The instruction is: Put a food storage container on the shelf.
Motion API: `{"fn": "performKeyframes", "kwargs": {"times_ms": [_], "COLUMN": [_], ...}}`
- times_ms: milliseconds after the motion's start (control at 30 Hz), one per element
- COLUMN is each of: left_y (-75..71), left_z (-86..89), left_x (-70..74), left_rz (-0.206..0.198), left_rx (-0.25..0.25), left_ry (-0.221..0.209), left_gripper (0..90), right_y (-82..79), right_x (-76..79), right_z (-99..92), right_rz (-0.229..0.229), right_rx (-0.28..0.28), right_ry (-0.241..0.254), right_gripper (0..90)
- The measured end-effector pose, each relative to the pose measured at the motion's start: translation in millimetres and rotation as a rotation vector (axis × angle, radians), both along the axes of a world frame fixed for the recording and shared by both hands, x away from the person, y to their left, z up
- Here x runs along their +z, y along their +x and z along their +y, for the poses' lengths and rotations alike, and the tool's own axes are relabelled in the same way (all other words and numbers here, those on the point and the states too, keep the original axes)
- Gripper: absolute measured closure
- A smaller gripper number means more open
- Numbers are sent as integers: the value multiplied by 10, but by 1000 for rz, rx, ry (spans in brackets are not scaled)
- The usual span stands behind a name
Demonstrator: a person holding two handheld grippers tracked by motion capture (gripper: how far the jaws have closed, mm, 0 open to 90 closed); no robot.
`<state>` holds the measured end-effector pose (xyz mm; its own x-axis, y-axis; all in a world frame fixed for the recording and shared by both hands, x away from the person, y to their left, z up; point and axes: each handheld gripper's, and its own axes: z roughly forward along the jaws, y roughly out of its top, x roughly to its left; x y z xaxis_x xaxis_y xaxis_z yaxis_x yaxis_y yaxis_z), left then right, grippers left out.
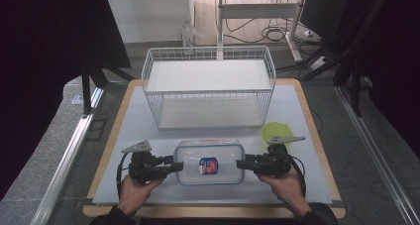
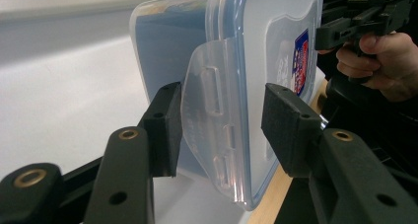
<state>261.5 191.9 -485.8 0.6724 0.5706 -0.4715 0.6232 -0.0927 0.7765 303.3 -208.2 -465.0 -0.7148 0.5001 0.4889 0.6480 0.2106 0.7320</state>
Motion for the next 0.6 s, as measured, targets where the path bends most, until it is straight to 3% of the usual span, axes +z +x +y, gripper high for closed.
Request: {"fn": "performKeyframes", "kwargs": {"times_ms": [300,600], "left_y": [134,232], "left_z": [-14,-33], "left_x": [197,365], "left_rz": [-31,-54], "left_rx": [3,14], "left_ry": [-5,-9], "left_gripper": [513,510], "right_y": [92,215], "right_x": [222,412], "right_z": [-11,-22], "right_rz": [-55,-81], "right_rx": [-5,-8], "right_ry": [3,11], "right_gripper": [564,564]}}
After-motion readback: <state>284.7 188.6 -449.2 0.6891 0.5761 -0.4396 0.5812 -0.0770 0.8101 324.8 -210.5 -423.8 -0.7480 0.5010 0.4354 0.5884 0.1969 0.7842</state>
